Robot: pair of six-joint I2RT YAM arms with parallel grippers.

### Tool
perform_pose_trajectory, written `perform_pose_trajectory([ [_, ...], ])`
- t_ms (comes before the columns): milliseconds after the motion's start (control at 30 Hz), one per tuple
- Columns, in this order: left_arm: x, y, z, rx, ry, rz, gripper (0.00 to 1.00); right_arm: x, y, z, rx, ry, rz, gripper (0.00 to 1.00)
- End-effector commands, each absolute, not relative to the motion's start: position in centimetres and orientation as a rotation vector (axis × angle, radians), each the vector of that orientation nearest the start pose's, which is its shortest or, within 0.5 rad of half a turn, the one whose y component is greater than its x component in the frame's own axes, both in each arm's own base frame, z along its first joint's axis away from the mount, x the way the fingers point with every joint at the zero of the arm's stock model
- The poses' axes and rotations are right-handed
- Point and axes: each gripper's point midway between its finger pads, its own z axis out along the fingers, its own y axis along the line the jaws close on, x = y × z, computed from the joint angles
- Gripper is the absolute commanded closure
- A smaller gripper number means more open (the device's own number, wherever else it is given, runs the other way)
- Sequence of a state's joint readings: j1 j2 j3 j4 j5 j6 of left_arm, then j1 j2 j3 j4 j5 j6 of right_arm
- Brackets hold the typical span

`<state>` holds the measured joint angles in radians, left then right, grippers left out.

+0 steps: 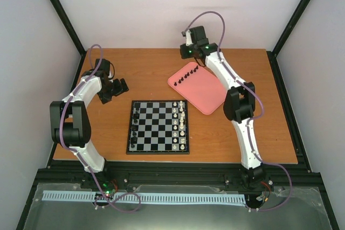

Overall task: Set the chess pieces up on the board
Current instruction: Place the chess piece on the chessboard.

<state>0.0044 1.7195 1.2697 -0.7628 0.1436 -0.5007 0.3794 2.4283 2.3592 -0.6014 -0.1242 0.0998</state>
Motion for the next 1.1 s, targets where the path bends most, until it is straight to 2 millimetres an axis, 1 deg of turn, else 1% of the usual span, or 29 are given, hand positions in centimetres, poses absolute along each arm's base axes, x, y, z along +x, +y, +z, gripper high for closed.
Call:
perform_pose_trajectory([
  [0,40.1,-2.1,11.4,-0.665,2.676,-0.316,0.0,55.0,32.2,21.1,-0.541,2.2,0.477,0.97],
  [133,39.9,-2.0,11.3,-0.678,2.675,-0.31,0.0,50.0,37.0,21.1,-0.648,2.213,0.534,0.97],
  [167,39.8,-1.9,11.2,-0.683,2.676,-0.301,0.0,48.5,38.3,20.3,-0.685,2.229,0.547,0.97],
  [267,39.5,-1.9,10.7,-0.709,2.682,-0.296,0.0,45.0,41.6,19.4,-0.763,2.234,0.568,0.97],
  [333,39.3,-2.0,10.2,-0.735,2.699,-0.3,0.0,43.2,43.4,19.0,-0.799,2.237,0.588,0.97],
  [400,39.1,-2.0,9.8,-0.757,2.709,-0.299,0.0,41.8,44.7,18.6,-0.822,2.245,0.619,0.97],
  [533,38.8,-1.7,9.0,-0.795,2.726,-0.274,0.0,39.5,46.8,17.9,-0.884,2.249,0.644,0.97],
  [600,38.6,-1.7,8.6,-0.808,2.737,-0.269,0.0,38.6,47.4,17.5,-0.914,2.252,0.634,0.97],
  [700,38.5,-1.7,8.3,-0.823,2.74,-0.269,0.0,37.4,48.1,16.2,-0.949,2.272,0.629,0.97],
  [833,38.4,-1.6,8.3,-0.823,2.739,-0.266,0.0,36.5,49.0,13.9,-0.979,2.311,0.64,0.97],
  [1067,38.5,-1.4,9.1,-0.801,2.731,-0.25,0.0,35.4,50.5,11.0,-1.012,2.337,0.666,0.97],
])
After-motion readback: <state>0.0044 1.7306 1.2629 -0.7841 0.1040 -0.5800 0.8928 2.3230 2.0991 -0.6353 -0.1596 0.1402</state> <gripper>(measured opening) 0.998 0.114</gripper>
